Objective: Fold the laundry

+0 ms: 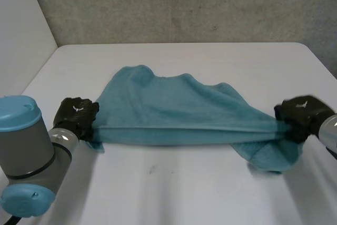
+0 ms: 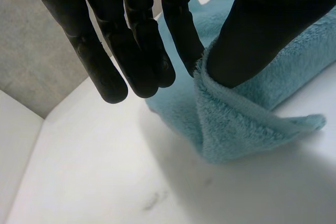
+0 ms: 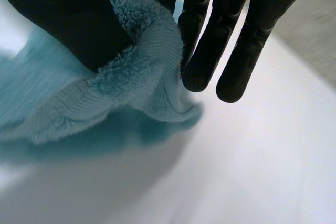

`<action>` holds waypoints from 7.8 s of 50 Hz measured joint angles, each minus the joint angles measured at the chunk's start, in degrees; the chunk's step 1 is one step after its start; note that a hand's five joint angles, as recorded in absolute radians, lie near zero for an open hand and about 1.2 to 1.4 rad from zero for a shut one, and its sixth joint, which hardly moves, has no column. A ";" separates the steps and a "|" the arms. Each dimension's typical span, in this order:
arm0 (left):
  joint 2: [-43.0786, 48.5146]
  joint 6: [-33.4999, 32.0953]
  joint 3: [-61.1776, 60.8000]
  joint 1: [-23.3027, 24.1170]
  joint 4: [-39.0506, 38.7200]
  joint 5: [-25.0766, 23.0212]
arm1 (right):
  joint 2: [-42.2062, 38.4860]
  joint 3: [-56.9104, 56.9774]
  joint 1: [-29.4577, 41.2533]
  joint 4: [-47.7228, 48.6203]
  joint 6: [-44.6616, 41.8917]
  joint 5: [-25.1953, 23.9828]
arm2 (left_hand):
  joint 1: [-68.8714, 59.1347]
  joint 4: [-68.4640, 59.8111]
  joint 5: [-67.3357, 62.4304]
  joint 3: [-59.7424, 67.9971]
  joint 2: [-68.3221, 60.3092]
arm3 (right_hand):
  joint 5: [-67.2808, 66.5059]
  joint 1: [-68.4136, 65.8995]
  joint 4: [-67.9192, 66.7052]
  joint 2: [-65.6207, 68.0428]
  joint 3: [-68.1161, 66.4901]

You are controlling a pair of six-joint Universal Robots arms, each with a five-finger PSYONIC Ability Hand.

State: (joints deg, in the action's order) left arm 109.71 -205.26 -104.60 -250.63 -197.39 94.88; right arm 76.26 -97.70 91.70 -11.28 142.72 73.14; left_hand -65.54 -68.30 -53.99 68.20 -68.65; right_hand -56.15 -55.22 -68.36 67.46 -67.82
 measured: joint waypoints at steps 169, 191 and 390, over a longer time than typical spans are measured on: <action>10.61 3.85 17.49 -7.75 -12.50 -11.11 | -15.27 21.11 8.65 17.01 0.85 11.64 | 0.00 -0.21 0.04 0.25 -0.22 | -0.63 -0.76 -0.01 0.30 -0.29; -13.64 -17.81 -5.54 -15.46 19.71 -11.51 | 3.24 3.01 1.66 -15.56 -20.04 8.90 | 0.00 -0.20 0.04 0.25 -0.23 | -0.67 -0.76 -0.01 0.29 -0.29; -7.98 7.77 1.47 -7.52 -6.23 -17.22 | -24.23 29.13 44.93 15.87 2.47 14.20 | 51.91 54.89 50.96 -54.09 55.36 | 52.58 43.47 55.13 -54.85 55.54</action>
State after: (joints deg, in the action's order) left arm 101.73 -197.49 -103.14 -258.15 -203.61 77.65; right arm 52.03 -68.57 136.63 4.59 145.19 87.34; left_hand -13.64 -13.40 -3.03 14.11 -13.29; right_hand -3.57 -11.75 -13.23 12.61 -12.28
